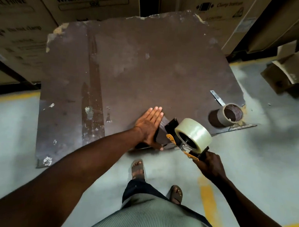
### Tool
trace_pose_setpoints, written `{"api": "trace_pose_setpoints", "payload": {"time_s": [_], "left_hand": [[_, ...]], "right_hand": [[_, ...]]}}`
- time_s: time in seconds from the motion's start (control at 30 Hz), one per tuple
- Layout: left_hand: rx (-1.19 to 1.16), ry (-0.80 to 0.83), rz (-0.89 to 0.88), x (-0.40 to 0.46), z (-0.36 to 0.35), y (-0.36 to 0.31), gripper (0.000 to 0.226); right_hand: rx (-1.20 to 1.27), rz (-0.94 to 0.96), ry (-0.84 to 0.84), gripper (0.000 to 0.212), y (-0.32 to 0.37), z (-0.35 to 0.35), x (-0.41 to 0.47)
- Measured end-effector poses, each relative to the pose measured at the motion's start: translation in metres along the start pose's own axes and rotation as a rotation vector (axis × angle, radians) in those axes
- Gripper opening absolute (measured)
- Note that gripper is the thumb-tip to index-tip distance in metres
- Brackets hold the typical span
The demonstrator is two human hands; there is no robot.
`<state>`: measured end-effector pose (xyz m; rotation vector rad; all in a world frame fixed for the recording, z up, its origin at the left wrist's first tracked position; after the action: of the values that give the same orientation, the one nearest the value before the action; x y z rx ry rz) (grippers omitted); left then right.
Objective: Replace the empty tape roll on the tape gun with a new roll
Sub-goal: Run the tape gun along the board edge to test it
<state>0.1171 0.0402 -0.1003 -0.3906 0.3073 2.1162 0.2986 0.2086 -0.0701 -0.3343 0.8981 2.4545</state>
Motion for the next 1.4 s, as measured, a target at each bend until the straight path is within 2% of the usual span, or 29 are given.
{"api": "trace_pose_setpoints", "payload": {"time_s": [0.13,0.2,0.27,0.37,0.47,0.57,0.63,0.73,0.9,0.97,1.07,1.27,1.33,1.4], "left_hand": [[-0.013,-0.076,-0.012,-0.011,0.005,-0.027,0.122],[-0.029,-0.078,-0.031,-0.013,0.006,-0.036,0.112],[-0.022,-0.052,-0.080,-0.014,0.005,-0.050,0.099],[0.078,-0.062,-0.177,-0.014,0.002,-0.062,0.080],[0.036,-0.092,-0.190,-0.012,0.000,-0.046,0.103],[-0.040,-0.044,-0.039,-0.009,-0.007,-0.019,0.131],[-0.041,-0.022,-0.002,-0.006,-0.013,-0.017,0.137],[-0.053,-0.051,0.014,-0.007,-0.012,-0.021,0.131],[-0.037,-0.106,-0.142,-0.016,-0.009,-0.049,0.089],[-0.039,-0.097,-0.169,-0.015,-0.015,-0.054,0.080],[-0.047,-0.069,-0.151,-0.015,-0.017,-0.059,0.084],[-0.034,-0.005,-0.001,-0.015,-0.010,-0.064,0.093],[-0.051,0.017,0.055,-0.014,-0.009,-0.065,0.096],[-0.065,0.030,0.103,-0.012,-0.008,-0.066,0.097]], "right_hand": [[0.090,-0.022,0.007,0.015,-0.004,-0.002,-0.003],[0.140,-0.034,0.008,0.024,-0.006,-0.001,-0.004],[0.148,-0.044,0.016,0.016,-0.007,0.001,-0.006],[0.156,-0.061,0.007,0.019,-0.009,0.002,-0.007],[0.151,-0.078,-0.013,0.021,-0.008,0.002,-0.009],[0.144,-0.108,-0.024,0.021,-0.010,-0.001,-0.011],[0.138,-0.126,-0.027,0.021,-0.011,-0.002,-0.010],[0.123,-0.117,-0.025,0.022,-0.012,-0.002,-0.009],[0.103,-0.061,-0.028,0.019,-0.012,-0.002,-0.009],[0.090,-0.044,-0.009,0.018,-0.014,-0.004,-0.008],[0.098,-0.046,-0.019,0.016,-0.025,0.002,-0.009],[0.108,-0.056,-0.008,0.016,-0.064,0.010,-0.032],[0.148,-0.054,-0.003,0.011,-0.067,0.009,-0.036],[0.186,-0.044,0.002,0.016,-0.066,0.007,-0.038]]}}
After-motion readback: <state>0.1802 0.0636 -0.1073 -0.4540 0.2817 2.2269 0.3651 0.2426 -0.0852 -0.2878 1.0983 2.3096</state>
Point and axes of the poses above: each hand's wrist, its own x-axis towards the middle knuckle, its own z-axis out of the back of the hand, y = z × x, the point moved 10 cm from there along x, towards the middle knuckle, and after that the axes turned 5 degrees about x, right-handed, at the moved point
